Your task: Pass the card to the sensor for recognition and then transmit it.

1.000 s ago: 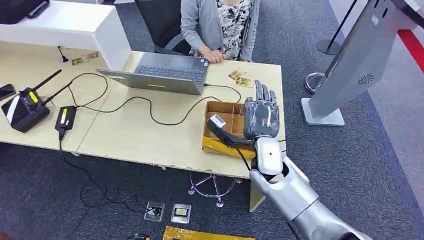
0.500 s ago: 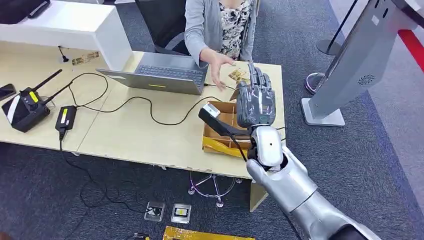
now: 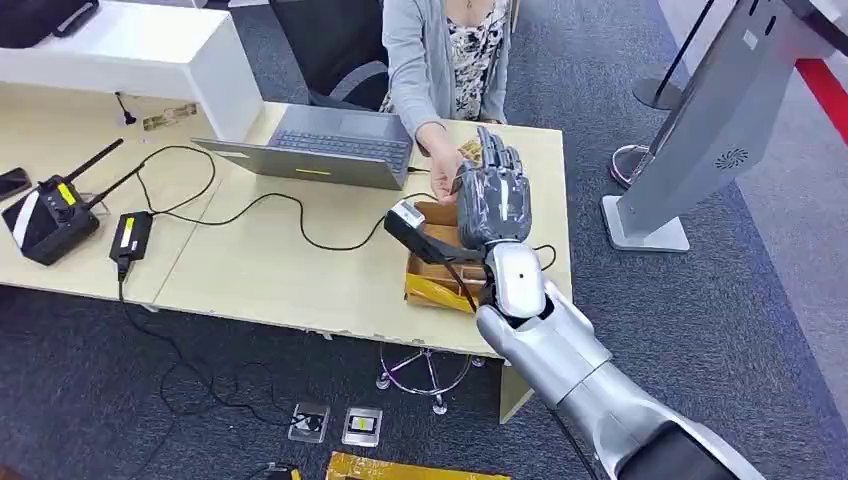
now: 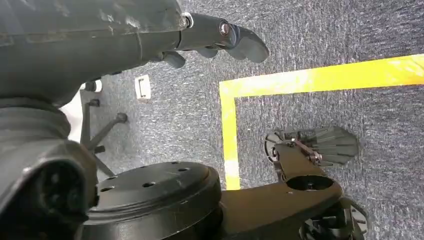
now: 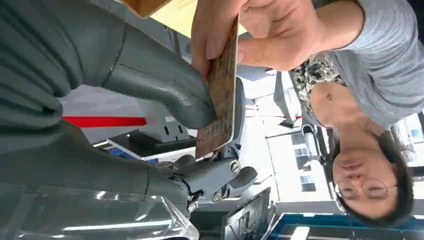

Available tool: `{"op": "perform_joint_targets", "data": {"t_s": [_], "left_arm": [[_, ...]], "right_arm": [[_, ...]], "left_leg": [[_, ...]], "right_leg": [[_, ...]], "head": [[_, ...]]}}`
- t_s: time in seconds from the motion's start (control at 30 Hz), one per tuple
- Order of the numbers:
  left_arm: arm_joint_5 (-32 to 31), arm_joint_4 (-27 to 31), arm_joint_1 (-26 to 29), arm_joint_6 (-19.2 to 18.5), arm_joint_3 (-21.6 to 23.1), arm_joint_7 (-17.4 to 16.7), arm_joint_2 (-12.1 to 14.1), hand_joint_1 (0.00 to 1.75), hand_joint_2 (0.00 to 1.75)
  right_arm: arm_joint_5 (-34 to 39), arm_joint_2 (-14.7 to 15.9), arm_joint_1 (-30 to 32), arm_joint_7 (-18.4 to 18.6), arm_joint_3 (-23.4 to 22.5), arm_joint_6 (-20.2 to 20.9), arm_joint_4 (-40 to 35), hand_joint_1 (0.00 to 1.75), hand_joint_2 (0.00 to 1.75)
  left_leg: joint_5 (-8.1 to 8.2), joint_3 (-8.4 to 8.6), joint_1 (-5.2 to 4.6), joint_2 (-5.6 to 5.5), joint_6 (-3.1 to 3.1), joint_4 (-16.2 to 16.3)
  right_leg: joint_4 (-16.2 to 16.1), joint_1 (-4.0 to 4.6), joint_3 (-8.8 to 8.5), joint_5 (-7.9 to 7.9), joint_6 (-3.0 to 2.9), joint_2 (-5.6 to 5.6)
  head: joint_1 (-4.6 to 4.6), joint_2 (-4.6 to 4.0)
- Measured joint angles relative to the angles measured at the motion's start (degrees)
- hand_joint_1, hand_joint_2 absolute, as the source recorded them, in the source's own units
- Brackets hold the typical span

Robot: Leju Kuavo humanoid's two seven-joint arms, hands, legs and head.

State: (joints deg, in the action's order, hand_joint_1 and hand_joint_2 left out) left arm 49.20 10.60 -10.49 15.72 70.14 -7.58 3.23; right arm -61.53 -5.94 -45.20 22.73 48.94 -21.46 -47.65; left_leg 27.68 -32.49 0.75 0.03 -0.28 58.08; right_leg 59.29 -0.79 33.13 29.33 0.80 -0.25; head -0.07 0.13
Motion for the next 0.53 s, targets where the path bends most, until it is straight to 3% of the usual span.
{"op": "perform_joint_targets", "data": {"t_s": [0.03, 0.23, 0.53], "left_arm": [[0.0, 0.0, 0.0, 0.0, 0.0, 0.0, 0.0, 0.0, 0.0], [0.2, 0.0, 0.0, 0.1, 0.0, -0.2, 0.0, 0.0, 0.0], [0.7, 0.0, 0.1, 0.4, 0.0, -0.2, 0.0, 0.0, 0.0]], "right_arm": [[0.0, -0.1, 0.0, 0.0, 0.1, 0.0, 0.4, 0.0, 0.0], [0.2, -0.8, -0.5, -2.1, 0.3, -3.3, 2.9, 0.0, 0.0], [0.3, -1.4, -0.9, -3.0, 0.4, -3.9, 4.9, 0.0, 0.0]], "left_leg": [[0.0, 0.0, 0.0, 0.0, 0.0, 0.0], [0.0, 0.01, 0.0, 0.0, 0.0, 0.0], [0.0, 0.0, 0.0, 0.0, 0.0, 0.0]], "right_leg": [[0.0, 0.0, 0.0, 0.0, 0.0, 0.0], [0.0, 0.0, 0.0, 0.0, 0.0, 0.01], [0.0, 0.0, 0.0, 0.0, 0.0, 0.01]], "head": [[0.0, 0.0], [-0.02, 0.0], [0.0, 0.0]]}}
